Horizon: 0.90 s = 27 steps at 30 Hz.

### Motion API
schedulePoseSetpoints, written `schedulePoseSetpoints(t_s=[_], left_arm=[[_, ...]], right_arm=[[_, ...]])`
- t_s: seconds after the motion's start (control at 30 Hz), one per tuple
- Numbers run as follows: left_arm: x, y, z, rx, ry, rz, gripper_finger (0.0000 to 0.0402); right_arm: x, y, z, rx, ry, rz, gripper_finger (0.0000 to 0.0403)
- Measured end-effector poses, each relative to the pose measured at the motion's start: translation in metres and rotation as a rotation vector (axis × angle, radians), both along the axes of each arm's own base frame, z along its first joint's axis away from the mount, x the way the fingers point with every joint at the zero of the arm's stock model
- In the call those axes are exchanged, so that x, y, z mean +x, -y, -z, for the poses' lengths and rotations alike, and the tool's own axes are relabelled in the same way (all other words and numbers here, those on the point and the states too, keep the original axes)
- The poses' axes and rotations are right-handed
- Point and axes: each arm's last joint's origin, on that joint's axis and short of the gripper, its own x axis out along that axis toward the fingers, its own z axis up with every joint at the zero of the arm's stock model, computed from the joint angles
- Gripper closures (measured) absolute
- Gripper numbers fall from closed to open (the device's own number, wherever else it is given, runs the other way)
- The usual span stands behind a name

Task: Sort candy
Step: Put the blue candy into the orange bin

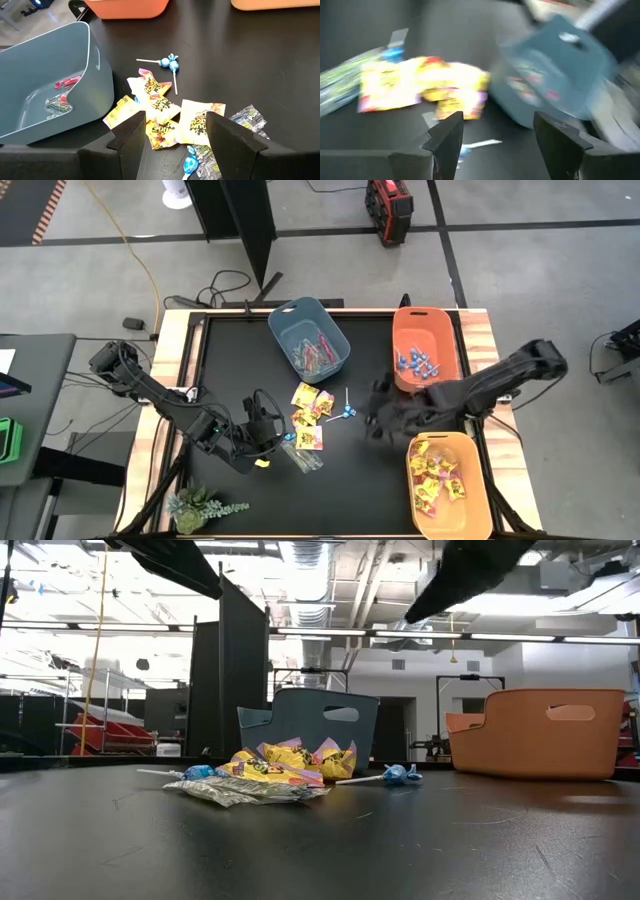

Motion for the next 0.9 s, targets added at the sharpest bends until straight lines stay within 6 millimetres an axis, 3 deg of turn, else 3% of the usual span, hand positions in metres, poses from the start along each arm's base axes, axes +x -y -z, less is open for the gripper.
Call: schedulePoseSetpoints(t_s=[0.13, 0.37, 0.7, 0.9], left_arm=[[0.0, 0.0, 0.0, -0.001, 0.002, 0.0, 0.0201], [0.0, 0.0, -0.001, -0.005, 0.007, 0.0, 0.0201], [0.001, 0.0, 0.0, 0.001, 0.004, 0.003, 0.0201], [0.0, 0.0, 0.0, 0.004, -0.001, 0.002, 0.0201]], right_arm=[[0.018, -0.01, 0.032, 0.092, -0.141, -0.146, 0.0157], [0.044, 0.002, 0.084, 0.186, -0.327, -0.095, 0.0181], [0.077, 0.025, 0.115, 0.183, -0.48, -0.052, 0.0189], [0.09, 0.037, 0.126, 0.265, -0.549, -0.049, 0.0196]])
